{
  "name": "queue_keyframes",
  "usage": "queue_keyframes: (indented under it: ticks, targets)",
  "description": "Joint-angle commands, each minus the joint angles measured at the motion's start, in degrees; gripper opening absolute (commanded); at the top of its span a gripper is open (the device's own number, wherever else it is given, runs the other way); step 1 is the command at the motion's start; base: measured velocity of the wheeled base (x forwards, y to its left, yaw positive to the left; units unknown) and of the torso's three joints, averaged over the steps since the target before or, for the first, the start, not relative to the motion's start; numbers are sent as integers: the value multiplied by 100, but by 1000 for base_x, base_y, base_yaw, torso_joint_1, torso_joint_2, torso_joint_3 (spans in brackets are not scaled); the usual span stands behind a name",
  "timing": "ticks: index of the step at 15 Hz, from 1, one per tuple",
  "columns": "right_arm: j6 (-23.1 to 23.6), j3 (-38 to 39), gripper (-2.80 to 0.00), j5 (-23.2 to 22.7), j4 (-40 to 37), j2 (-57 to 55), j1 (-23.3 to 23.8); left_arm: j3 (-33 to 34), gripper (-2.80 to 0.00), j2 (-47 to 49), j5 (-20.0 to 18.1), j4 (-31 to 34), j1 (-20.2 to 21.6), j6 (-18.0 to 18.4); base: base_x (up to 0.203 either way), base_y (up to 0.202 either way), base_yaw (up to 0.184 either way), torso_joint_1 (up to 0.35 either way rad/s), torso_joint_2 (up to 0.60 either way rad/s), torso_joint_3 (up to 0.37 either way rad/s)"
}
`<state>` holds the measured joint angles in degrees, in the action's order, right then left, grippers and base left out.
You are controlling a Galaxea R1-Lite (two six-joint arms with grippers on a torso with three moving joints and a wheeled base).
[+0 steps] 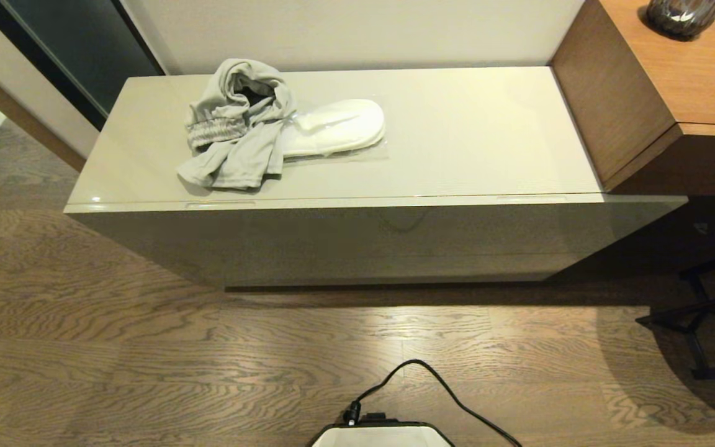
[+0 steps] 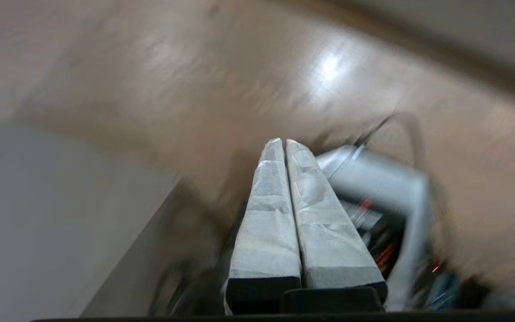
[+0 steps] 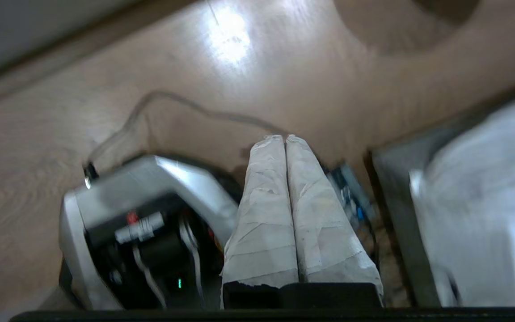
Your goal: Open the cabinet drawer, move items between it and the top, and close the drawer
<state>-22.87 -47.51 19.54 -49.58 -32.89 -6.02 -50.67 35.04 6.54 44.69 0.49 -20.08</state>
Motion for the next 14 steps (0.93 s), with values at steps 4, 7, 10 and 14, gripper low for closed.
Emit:
queue_keyframes:
  ticks: [4, 7, 10, 14]
  targets:
    - [1084, 683, -280, -473, -1278, 2519, 525, 919, -280, -1893, 10, 1333, 413, 544, 0, 0, 0, 0, 0, 0]
    - [2024, 1178, -280, -503, -1019, 3011, 584, 1061, -280, -1899, 91, 1288, 421, 504, 0, 0, 0, 0, 0, 0]
    - [2429, 2059, -280, -537, -157, 3092, 583, 1217, -280, -1993, 161, 824, 165, 913, 0, 0, 0, 0, 0, 0]
    - [2569, 2360, -280, -780, 422, 3188, 579, 1744, -280, -2342, 249, 780, 113, 1116, 0, 0, 0, 0, 0, 0]
